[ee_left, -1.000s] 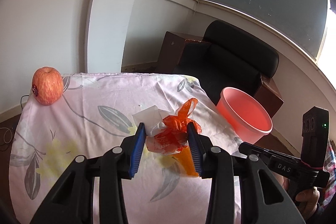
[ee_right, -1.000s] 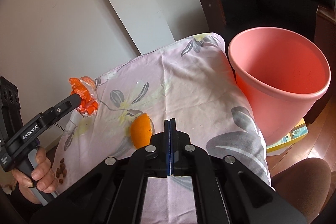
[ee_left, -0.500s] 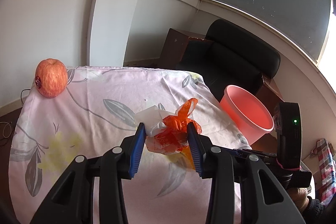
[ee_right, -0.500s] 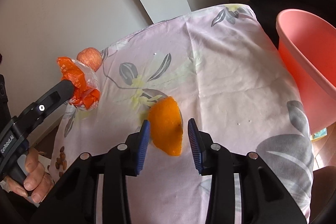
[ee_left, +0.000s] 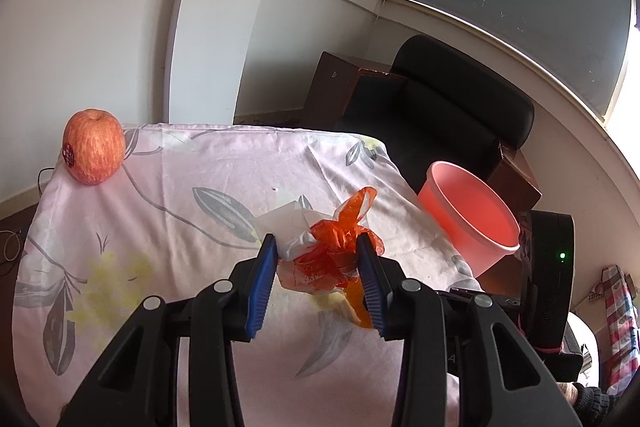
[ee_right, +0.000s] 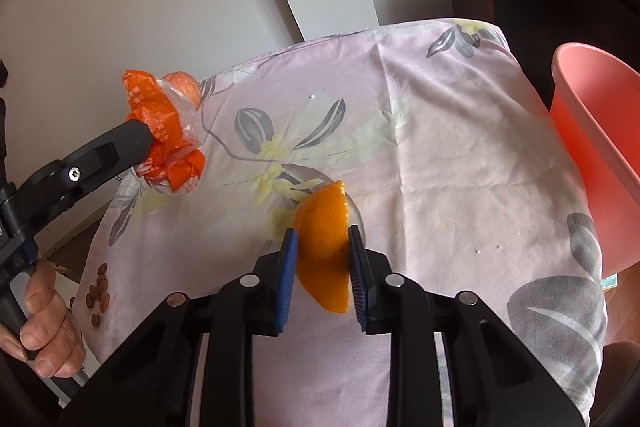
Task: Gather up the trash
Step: 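Grasp the orange peel with the right tool while the left tool holds the bag, then carry the bag and orange peel over the pink bucket with both tools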
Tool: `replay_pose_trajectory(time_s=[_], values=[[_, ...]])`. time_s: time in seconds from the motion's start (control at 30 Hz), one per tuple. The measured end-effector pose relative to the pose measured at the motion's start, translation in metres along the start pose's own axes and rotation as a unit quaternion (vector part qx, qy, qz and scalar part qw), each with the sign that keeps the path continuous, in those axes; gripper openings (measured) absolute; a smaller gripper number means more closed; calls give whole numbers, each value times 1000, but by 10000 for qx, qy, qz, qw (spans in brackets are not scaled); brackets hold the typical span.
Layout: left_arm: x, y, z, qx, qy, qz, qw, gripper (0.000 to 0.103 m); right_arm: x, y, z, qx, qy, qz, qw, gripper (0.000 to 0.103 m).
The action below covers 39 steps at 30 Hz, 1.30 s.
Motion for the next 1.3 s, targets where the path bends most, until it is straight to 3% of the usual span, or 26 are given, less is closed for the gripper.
replay_pose_trajectory(time_s=[0.13, 0.63, 1.3], values=[[-6, 0, 1, -2, 2, 29, 10000, 40, -3, 5, -12, -221, 38, 83, 9997, 7], [-36, 5, 5, -7, -100, 238, 9997, 40, -14, 21, -60, -880, 276, 406, 9949, 7], [-118, 27, 19, -140, -414, 803, 9958, 40, -82, 39, -130, -1737, -24, 901, 9807, 7]])
Point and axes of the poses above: each gripper's, at about its wrist camera, not at the fingertips, and z roughly the way its jaws point, x to its left, y to its top, the point moved 9 cm from there along z, roughly the way its jaws point, and after that the axes turned 6 degrees about y, right-handed, at the moved point
